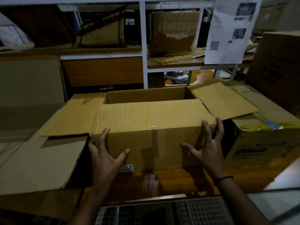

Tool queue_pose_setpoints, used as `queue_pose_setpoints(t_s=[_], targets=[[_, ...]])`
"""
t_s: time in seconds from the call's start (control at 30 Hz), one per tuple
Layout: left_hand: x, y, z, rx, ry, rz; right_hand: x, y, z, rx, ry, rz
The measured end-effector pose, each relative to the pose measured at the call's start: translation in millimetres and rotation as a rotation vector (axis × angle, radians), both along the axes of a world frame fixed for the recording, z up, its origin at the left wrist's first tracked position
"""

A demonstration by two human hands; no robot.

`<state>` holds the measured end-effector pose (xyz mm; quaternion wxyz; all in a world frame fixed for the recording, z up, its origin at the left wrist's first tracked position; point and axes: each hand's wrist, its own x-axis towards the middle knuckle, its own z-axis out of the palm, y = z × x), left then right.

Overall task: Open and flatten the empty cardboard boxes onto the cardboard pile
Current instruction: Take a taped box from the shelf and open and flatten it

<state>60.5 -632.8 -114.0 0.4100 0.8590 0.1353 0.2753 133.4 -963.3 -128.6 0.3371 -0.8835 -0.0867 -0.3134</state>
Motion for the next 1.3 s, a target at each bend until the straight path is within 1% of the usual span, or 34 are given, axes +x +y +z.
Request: queue_pose_setpoints(t_s=[0.2, 0.4, 0.6, 0.73, 0.83, 1.07, 1.17, 1.3], targets=[[15.1, 22.4, 21.2, 0.056, 0.073, -0.053, 8.7, -7.7, 7.4, -0.052, 0.018, 0.074], [15.5, 22.9, 26.9, 0.055, 0.026, -0.049, 11.0, -9.4, 15.7, -0.066, 0.012, 0.125], [11.6, 25.3, 46.3, 0.112, 0.011, -0.064, 7.8, -20.6, 47.5, -0.120, -0.029, 0.166], [8.3, 23.0, 69.0, 0.131, 0.019, -0.054, 4.4, -25.7, 70.5, -0.152, -0.087, 0.190], [5.3, 21.2, 87.6, 0.187, 0.008, -0.029, 2.0, -28.4, 86.2, -0.150, -0.112, 0.190], [3.5, 15.8, 134.0, 0.260, -0.070, -0.048, 2.3, -41.8, 123.7, -0.144, -0.213, 0.192], [5.1, 14.5, 154.5, 0.263, -0.097, -0.068, 4.1, -46.6, 140.9, -0.136, -0.251, 0.179], [11.9, 14.2, 182.0, 0.308, -0.184, -0.081, 8.6, -51.0, 162.4, -0.124, -0.287, 0.160]])
